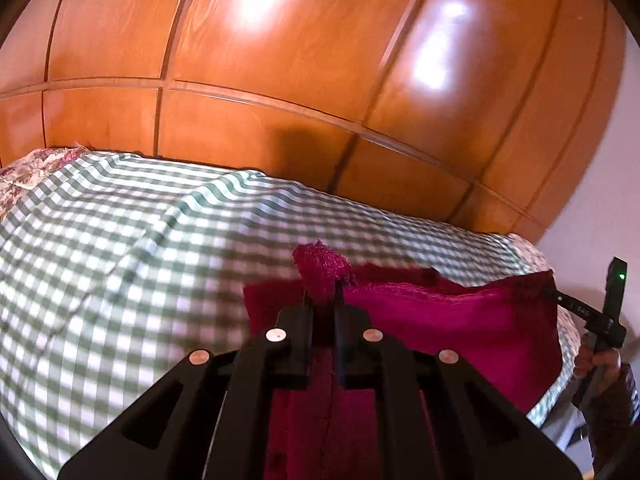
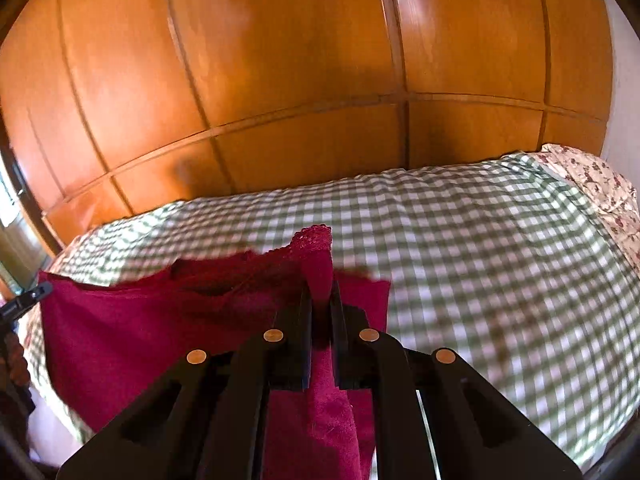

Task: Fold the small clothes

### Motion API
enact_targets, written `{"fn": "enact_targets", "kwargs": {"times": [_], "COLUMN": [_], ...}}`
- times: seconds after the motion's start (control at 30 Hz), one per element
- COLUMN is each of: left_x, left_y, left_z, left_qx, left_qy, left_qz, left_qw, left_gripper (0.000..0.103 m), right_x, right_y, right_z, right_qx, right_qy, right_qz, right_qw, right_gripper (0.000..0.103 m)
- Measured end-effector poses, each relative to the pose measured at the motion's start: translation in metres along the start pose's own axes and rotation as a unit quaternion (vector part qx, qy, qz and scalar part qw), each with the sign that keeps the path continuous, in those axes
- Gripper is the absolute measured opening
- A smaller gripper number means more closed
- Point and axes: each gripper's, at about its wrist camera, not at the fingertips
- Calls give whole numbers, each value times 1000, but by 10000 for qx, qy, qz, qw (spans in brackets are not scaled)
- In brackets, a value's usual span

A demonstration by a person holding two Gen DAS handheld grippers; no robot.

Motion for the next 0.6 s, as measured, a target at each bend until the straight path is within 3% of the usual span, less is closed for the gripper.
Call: {"fn": "enact_targets", "kwargs": {"times": [0.17, 0.37, 0.47, 0.53, 0.6], "left_x": [22, 29, 21, 15, 14], "left_y": [11, 17, 15, 11, 7], "left_z": [-55, -120, -150, -159, -152], "left_qx": [283, 748, 957, 1064, 1191], "left_qy": [354, 827, 1244, 1498, 1433], "left_qz": [33, -3, -84, -197, -226], "left_qw": [9990, 9938, 9876, 9828, 9822], "left_gripper": [6, 6, 7, 11, 22], "right_x": [22, 18, 10, 6, 8], "right_y": [4, -5, -11, -13, -16], "right_z": [-59, -124, -146, -150, -140], "right_qx": [-327, -842, -972, -926, -738], "right_qy": [187, 549, 774, 833, 767], "right_qz": [-136, -213, -216, -232, -322], "right_qw": [9992, 9947, 9920, 9919, 9938], "right_gripper": [6, 6, 6, 6, 6]}}
Point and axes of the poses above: each gripper's, at about its wrist camera, not at the fingertips, and z roughly against the way its jaws point, y to its left, x to its top, and after that the axes turned 14 degrees about -z, right-handed
